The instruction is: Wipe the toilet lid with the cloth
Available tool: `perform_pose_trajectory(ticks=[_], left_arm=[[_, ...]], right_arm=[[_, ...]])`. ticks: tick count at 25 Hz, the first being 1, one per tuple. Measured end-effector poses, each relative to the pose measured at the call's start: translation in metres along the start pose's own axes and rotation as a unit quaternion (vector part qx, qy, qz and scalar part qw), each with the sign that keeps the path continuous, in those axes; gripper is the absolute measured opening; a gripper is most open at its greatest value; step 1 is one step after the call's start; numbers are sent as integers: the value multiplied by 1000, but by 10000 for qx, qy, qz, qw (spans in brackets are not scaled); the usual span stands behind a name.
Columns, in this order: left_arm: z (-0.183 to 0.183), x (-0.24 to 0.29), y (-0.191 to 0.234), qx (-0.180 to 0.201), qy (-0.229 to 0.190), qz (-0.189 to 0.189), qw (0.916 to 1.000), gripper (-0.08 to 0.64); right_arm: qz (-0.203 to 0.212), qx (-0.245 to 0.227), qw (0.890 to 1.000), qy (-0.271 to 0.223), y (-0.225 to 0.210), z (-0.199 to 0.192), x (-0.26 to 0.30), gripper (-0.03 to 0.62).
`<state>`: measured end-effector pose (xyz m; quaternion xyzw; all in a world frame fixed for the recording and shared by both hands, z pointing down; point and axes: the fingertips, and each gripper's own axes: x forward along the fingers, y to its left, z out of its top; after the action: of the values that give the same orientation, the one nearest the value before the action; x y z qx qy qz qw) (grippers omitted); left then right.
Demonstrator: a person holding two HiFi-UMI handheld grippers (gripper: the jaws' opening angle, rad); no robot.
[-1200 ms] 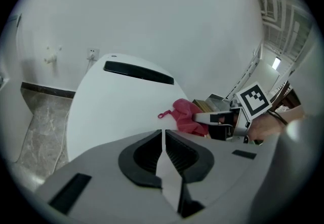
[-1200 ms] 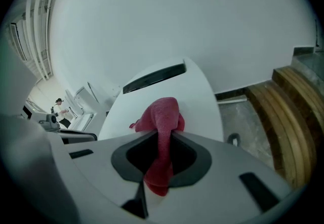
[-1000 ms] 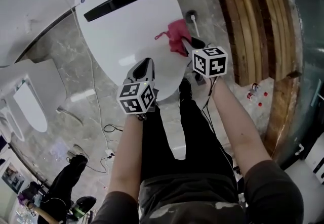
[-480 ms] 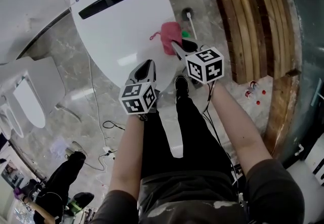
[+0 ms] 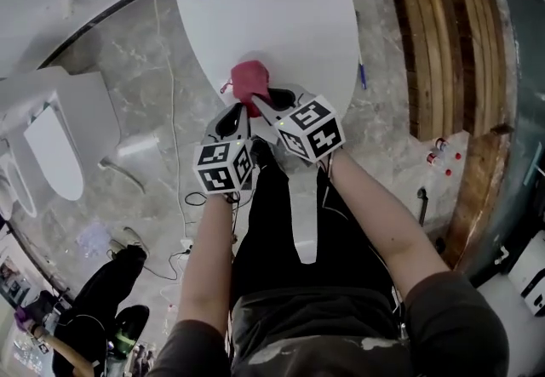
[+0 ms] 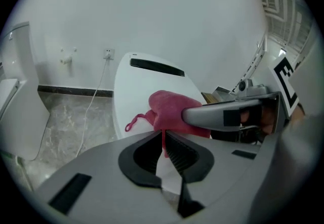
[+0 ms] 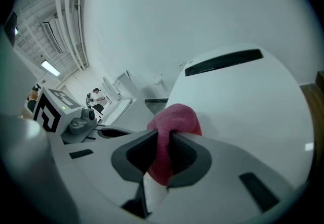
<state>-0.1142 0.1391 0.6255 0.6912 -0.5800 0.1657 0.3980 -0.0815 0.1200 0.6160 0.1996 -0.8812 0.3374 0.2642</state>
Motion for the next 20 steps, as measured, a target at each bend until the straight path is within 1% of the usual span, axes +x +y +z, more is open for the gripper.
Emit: perform_pose_trajectory(ticks=[4, 7, 9, 13, 20], left_arm=[[-7, -12, 42, -4, 97, 32, 9999, 28], [-18, -14, 58, -80, 213, 61, 9997, 28], [-25, -13, 61, -98, 286, 71, 9995, 28], [-32, -7, 38, -81, 322, -2, 9994, 28], [-36, 15, -39, -68, 301, -211, 9993, 28]], right_arm=[[-4, 19, 9999, 152, 32, -7, 41, 49], [-210, -49, 9993, 316, 35, -21, 56, 49], [-315, -75, 9988, 365, 31, -27, 55, 49], [-517, 29, 9980, 361, 4, -39, 30, 49], [-1052, 420, 9932, 262, -78, -60, -48, 49]])
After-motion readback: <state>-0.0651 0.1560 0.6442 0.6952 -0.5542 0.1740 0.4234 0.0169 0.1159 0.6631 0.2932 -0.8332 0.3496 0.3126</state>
